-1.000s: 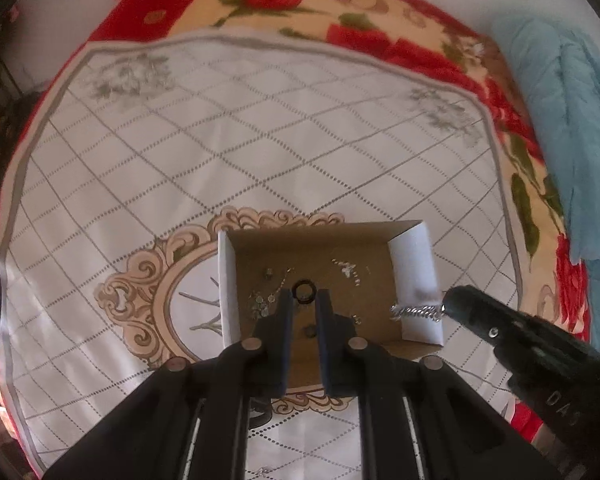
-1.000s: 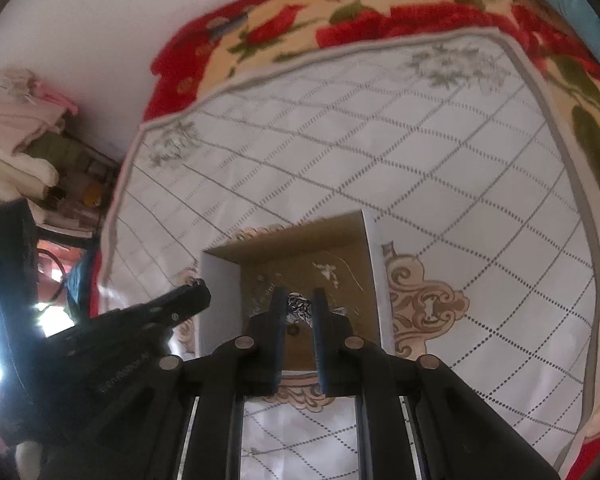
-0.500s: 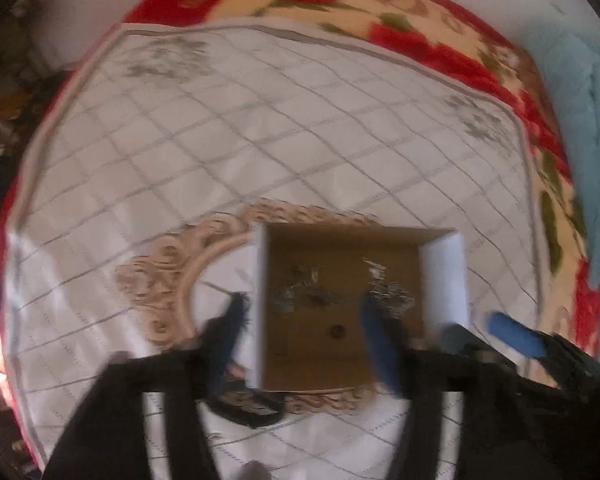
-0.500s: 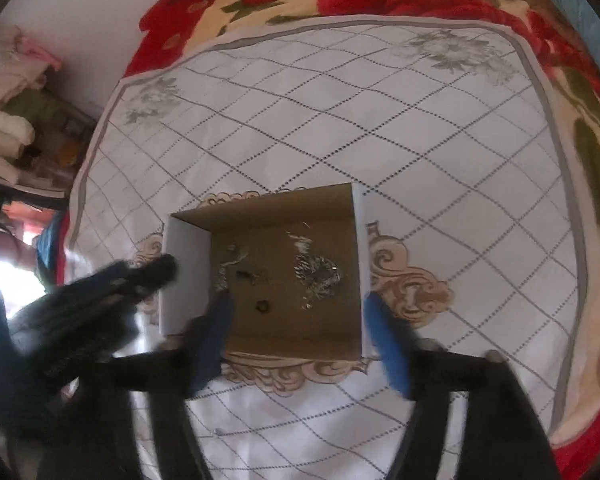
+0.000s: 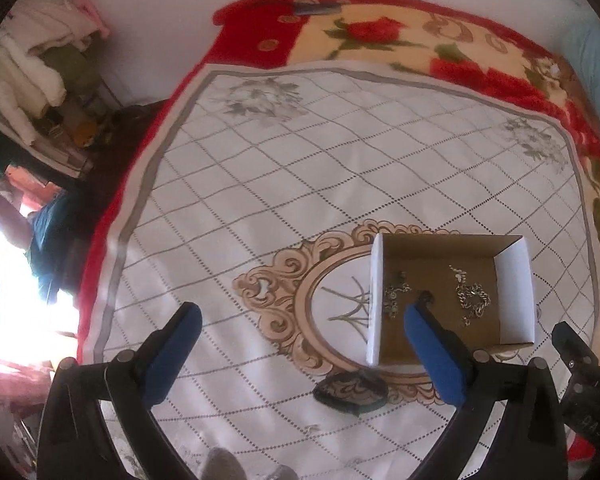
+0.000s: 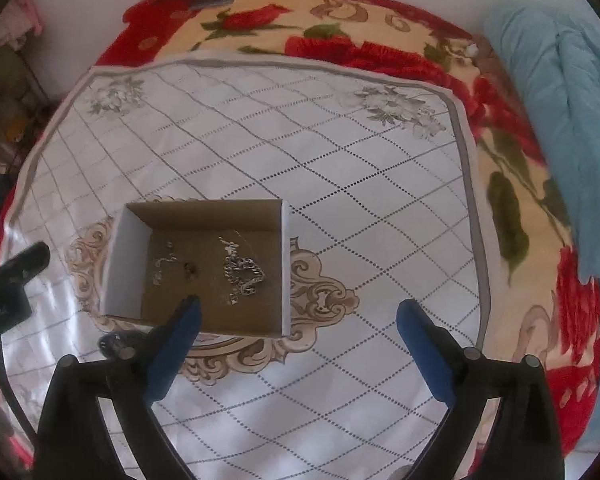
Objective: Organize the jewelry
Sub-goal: 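Withdraw both tools from the box toward the black watch band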
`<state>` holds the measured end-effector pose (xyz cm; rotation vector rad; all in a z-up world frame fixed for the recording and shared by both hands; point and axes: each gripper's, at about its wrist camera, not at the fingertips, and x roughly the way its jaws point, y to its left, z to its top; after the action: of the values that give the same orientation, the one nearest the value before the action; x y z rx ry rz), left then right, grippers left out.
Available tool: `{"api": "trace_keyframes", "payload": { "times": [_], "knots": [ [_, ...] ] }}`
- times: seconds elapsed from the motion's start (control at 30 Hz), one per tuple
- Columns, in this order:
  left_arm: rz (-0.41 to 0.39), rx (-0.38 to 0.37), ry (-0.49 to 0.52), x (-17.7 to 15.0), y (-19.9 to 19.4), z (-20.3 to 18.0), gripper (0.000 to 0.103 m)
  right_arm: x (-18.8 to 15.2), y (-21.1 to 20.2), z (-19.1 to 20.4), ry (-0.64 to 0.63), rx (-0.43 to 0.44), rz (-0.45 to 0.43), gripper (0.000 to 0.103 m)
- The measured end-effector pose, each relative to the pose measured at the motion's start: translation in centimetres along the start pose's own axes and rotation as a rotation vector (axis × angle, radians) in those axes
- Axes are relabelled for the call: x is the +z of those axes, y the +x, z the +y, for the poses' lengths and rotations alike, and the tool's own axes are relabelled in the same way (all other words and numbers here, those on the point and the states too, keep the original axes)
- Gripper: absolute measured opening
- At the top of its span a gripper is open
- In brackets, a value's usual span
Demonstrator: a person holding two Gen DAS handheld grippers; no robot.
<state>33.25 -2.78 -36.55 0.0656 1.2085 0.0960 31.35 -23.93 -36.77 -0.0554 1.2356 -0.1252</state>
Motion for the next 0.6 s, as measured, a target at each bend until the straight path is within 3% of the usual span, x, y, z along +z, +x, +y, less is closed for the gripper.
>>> {"api": "trace_keyframes", "payload": {
  "times": [0.47, 0.6],
  "knots": [
    [-0.065, -0.031, -0.046, -4.4, -8.4, 3.4, 0.103, -4.3, -9.3, 1.2, 0.079, 0.093, -0.085, 0.100],
    [-0.070, -0.036, -0.060, -5.8, -9.6, 4.5, 0.103, -6.1, -10.7, 1.5, 0.088, 0.163, -0.086, 0.100]
  ]
}}
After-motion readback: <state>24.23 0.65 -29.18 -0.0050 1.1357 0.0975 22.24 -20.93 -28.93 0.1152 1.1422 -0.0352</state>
